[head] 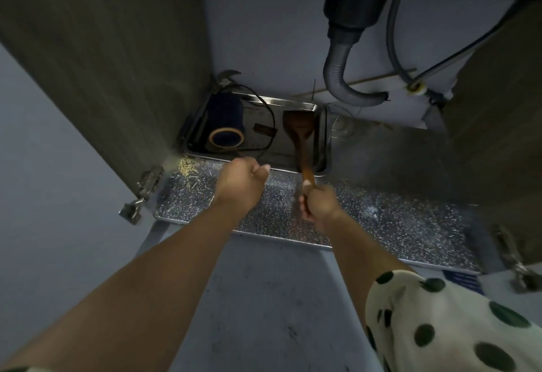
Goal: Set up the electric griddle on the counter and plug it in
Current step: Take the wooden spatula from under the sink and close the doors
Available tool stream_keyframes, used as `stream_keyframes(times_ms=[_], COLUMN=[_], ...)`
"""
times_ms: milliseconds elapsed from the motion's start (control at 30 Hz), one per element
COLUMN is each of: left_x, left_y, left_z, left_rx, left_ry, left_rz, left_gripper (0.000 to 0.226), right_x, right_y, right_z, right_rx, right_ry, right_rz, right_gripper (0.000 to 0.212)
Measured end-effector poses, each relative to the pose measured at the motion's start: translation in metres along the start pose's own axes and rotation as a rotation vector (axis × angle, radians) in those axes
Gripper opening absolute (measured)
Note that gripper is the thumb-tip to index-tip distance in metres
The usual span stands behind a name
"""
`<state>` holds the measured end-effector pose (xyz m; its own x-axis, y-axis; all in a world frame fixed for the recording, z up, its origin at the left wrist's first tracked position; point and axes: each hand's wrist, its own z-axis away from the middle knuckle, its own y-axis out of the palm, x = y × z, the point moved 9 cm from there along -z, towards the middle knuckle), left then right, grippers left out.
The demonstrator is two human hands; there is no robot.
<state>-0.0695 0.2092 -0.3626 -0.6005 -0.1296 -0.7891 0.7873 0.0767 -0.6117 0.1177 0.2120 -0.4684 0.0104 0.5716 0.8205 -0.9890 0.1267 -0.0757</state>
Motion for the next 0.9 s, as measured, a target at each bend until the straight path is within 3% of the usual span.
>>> stream_keyframes(times_ms=[300, 900], left_x=[-0.067, -0.263], left_y=[-0.054, -0.274], left_z=[0.044, 0.213], left_rx=[0.016, 0.051], left_ry=[-0.049, -0.181], left_rz=[0.01, -0.114], left_gripper=[0.038, 0.03], right_x=[0.066, 0.218], right_y=[-0.008, -0.001], right_z=[0.086, 0.413], right_rx=[0.073, 0.135], right_ry=[0.045, 0.444], right_rz=[-0.103, -0.081], right_gripper=[0.03, 0.032])
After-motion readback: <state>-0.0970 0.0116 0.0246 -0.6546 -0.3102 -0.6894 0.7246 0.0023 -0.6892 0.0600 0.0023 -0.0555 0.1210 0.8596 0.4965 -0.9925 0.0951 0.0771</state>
